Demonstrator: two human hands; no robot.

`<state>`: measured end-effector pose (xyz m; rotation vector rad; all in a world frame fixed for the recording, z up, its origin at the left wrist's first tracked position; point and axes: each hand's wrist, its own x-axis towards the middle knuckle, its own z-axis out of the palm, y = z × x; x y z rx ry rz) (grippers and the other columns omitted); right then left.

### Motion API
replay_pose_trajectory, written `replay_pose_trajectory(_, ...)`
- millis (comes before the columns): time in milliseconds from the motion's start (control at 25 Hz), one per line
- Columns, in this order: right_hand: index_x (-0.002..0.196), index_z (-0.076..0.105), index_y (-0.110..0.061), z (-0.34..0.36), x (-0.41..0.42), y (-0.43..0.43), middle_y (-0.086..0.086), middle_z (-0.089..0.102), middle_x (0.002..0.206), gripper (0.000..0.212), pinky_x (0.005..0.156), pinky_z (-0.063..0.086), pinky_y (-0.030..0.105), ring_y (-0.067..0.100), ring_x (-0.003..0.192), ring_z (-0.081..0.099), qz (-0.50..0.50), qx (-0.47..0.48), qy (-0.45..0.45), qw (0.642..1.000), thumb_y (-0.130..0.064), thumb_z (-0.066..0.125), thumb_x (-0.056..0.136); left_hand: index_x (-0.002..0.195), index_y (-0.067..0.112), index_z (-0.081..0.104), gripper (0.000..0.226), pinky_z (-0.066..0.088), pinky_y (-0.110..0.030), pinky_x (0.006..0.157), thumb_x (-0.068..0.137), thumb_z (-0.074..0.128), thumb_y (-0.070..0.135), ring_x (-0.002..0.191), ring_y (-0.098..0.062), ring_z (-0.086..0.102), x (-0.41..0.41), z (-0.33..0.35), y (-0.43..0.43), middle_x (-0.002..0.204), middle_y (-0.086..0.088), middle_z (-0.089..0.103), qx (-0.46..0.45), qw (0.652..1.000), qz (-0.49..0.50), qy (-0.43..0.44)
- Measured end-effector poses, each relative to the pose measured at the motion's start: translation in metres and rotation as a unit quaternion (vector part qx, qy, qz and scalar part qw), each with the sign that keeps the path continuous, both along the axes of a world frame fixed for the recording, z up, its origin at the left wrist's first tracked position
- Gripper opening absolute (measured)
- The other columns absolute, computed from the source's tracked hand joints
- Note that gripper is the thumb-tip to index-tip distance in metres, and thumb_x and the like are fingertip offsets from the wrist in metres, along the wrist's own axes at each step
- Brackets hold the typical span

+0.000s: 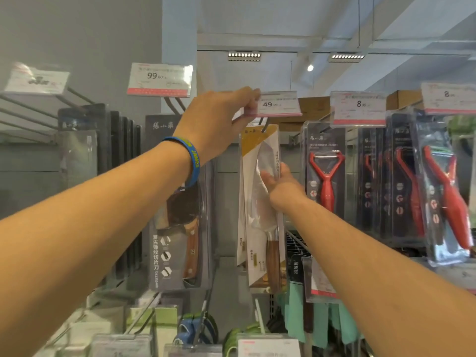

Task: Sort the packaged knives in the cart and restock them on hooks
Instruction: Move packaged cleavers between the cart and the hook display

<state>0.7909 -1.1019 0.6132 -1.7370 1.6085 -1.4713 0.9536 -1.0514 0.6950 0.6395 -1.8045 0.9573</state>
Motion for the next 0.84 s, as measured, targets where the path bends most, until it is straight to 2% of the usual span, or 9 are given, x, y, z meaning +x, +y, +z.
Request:
replay_pose_trajectory(160, 0.163, 0.005, -0.024, -0.013, -0.007, 0.012, 0.017, 0.046, 0.151, 0.07, 0.088, 0.053, 0.042, 0.031, 0.118, 0.058, -0.027, 0.027, 0.07, 0.997, -0.039, 0.045, 0.107, 0.118, 0.02, 0.068, 0.025, 0.053, -0.039, 0.094, 0.096, 0.058, 0.025, 0.127, -0.02, 0.056, -0.004, -0.017, 0.003, 0.139, 0.003, 0.058, -0.015, 0.999, 0.041, 0.003)
replay_pose_trajectory(240, 0.161, 0.016, -0.019, -0.028, -0.007, 0.026, 0.014, 0.047, 0.149, 0.07, 0.096, 0.048, 0.043, 0.031, 0.127, 0.053, -0.08, -0.047, 0.106, 0.99, -0.036, 0.053, 0.104, 0.131, 0.024, 0.063, 0.036, 0.052, -0.036, 0.097, 0.096, 0.058, 0.027, 0.122, -0.016, 0.059, -0.007, -0.042, 0.005, 0.142, 0.004, 0.055, 0.022, 0.999, 0.027, 0.04)
replay_pose_trajectory(280, 0.155, 0.032, -0.02, -0.035, -0.007, 0.035, 0.009, 0.056, 0.138, 0.059, 0.095, 0.048, 0.04, 0.026, 0.124, 0.056, -0.088, -0.125, 0.107, 0.983, -0.036, 0.055, 0.103, 0.135, 0.024, 0.06, 0.04, 0.051, -0.032, 0.098, 0.095, 0.059, 0.028, 0.119, -0.012, 0.059, -0.008, -0.059, 0.007, 0.141, 0.005, 0.055, 0.057, 0.995, 0.005, 0.077)
replay_pose_trajectory(360, 0.121, 0.061, -0.031, -0.051, -0.002, 0.061, -0.013, 0.068, 0.094, 0.022, 0.072, 0.048, 0.026, 0.006, 0.09, 0.066, -0.024, -0.275, 0.081, 0.958, -0.039, 0.056, 0.101, 0.134, 0.023, 0.06, 0.04, 0.05, -0.018, 0.093, 0.094, 0.061, 0.028, 0.108, 0.0, 0.062, -0.007, -0.1, 0.014, 0.129, 0.007, 0.064, 0.131, 0.978, -0.042, 0.159)
replay_pose_trajectory(400, 0.101, 0.065, -0.036, -0.061, 0.004, 0.074, -0.015, 0.065, 0.073, 0.011, 0.062, 0.044, 0.022, 0.002, 0.072, 0.063, 0.036, -0.305, 0.07, 0.949, -0.041, 0.056, 0.099, 0.13, 0.025, 0.063, 0.037, 0.049, -0.012, 0.087, 0.093, 0.063, 0.028, 0.098, 0.003, 0.064, -0.002, -0.123, 0.021, 0.118, 0.01, 0.069, 0.162, 0.965, -0.058, 0.197)
replay_pose_trajectory(440, 0.088, 0.065, -0.035, -0.077, 0.01, 0.084, -0.013, 0.063, 0.063, 0.017, 0.057, 0.043, 0.022, 0.003, 0.062, 0.061, 0.095, -0.308, 0.057, 0.945, -0.044, 0.055, 0.098, 0.124, 0.027, 0.066, 0.031, 0.051, -0.011, 0.08, 0.093, 0.064, 0.028, 0.088, 0.005, 0.066, 0.005, -0.148, 0.028, 0.108, 0.015, 0.071, 0.195, 0.949, -0.077, 0.235)
replay_pose_trajectory(600, 0.087, 0.069, -0.034, -0.164, 0.046, 0.125, 0.003, 0.065, 0.06, 0.02, 0.057, 0.056, 0.041, 0.014, 0.05, 0.062, 0.321, -0.152, -0.039, 0.934, -0.049, 0.058, 0.093, 0.102, 0.03, 0.071, 0.018, 0.047, -0.018, 0.047, 0.087, 0.062, 0.035, 0.054, -0.011, 0.065, 0.055, -0.256, 0.082, 0.081, 0.002, 0.075, 0.329, 0.857, -0.135, 0.373)
replay_pose_trajectory(720, 0.088, 0.07, -0.027, -0.235, 0.083, 0.152, 0.0, 0.064, 0.057, 0.012, 0.051, 0.051, 0.025, 0.01, 0.047, 0.059, 0.433, -0.007, -0.105, 0.895, -0.034, 0.065, 0.097, 0.097, 0.028, 0.073, 0.02, 0.04, -0.019, 0.039, 0.085, 0.06, 0.037, 0.047, -0.016, 0.059, 0.109, -0.333, 0.147, 0.079, -0.006, 0.073, 0.402, 0.788, -0.066, 0.462)
replay_pose_trajectory(840, 0.091, 0.072, -0.031, -0.305, 0.122, 0.185, 0.005, 0.062, 0.06, 0.009, 0.051, 0.049, 0.023, 0.01, 0.05, 0.062, 0.5, 0.087, -0.092, 0.857, -0.024, 0.068, 0.096, 0.093, 0.027, 0.075, 0.017, 0.038, -0.019, 0.04, 0.09, 0.059, 0.033, 0.049, -0.015, 0.057, 0.168, -0.403, 0.224, 0.08, -0.008, 0.072, 0.442, 0.704, 0.01, 0.555)
